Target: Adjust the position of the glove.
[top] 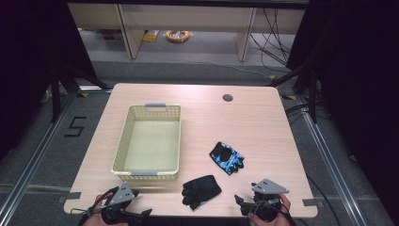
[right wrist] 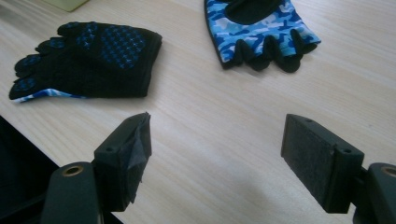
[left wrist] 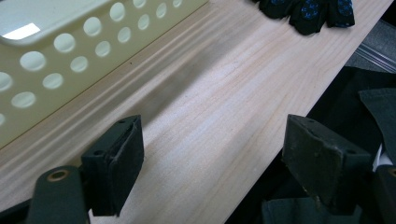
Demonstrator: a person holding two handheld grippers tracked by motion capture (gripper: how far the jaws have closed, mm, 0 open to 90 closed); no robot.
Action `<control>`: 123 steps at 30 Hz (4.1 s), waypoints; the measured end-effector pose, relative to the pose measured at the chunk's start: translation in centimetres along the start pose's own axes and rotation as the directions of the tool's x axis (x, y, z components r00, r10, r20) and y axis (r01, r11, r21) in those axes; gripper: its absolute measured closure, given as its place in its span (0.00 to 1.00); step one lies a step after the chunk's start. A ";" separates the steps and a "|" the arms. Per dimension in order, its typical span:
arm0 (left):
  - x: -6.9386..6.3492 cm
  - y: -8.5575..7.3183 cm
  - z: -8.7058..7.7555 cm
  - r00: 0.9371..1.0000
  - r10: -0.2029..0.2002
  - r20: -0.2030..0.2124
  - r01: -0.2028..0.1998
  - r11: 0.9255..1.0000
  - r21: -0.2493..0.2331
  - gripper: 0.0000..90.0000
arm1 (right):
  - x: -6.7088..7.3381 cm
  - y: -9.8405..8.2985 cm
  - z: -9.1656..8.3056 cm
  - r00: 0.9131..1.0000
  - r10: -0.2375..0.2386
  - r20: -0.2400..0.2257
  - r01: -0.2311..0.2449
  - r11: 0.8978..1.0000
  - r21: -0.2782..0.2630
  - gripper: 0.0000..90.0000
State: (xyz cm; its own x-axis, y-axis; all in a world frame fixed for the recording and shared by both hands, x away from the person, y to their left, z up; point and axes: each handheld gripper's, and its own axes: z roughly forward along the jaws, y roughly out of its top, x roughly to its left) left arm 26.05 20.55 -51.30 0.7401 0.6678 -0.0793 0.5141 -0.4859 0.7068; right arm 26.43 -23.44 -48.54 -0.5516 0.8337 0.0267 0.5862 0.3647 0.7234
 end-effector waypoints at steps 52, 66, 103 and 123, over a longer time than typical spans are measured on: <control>-5.9 7.0 7.7 0.979 0.176 0.100 -0.174 0.984 -0.031 0.46 | 1.3 7.5 7.7 0.947 -0.244 -0.207 0.251 0.968 0.011 0.59; -6.5 7.2 7.9 0.955 0.282 0.090 -0.283 0.959 -0.006 0.81 | 1.2 7.1 10.2 0.937 -0.178 -0.300 0.209 0.975 0.072 0.74; -6.0 9.3 10.1 0.956 0.284 0.070 -0.283 0.959 -0.019 0.85 | -0.1 4.2 6.3 0.981 -0.008 -0.193 0.025 0.996 0.084 0.83; -4.7 7.0 4.8 0.974 0.209 0.089 -0.206 0.977 -0.049 0.48 | -4.5 8.2 5.2 0.963 -0.270 0.012 0.270 0.963 0.027 1.00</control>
State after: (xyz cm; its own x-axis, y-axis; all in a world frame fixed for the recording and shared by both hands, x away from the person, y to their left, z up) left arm 28.29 11.26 -49.36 0.8669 0.4984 0.0083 0.3289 -0.5843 0.7419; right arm 36.85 -22.07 -46.34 -0.6824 0.7091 -0.1776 0.4314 0.5868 0.6852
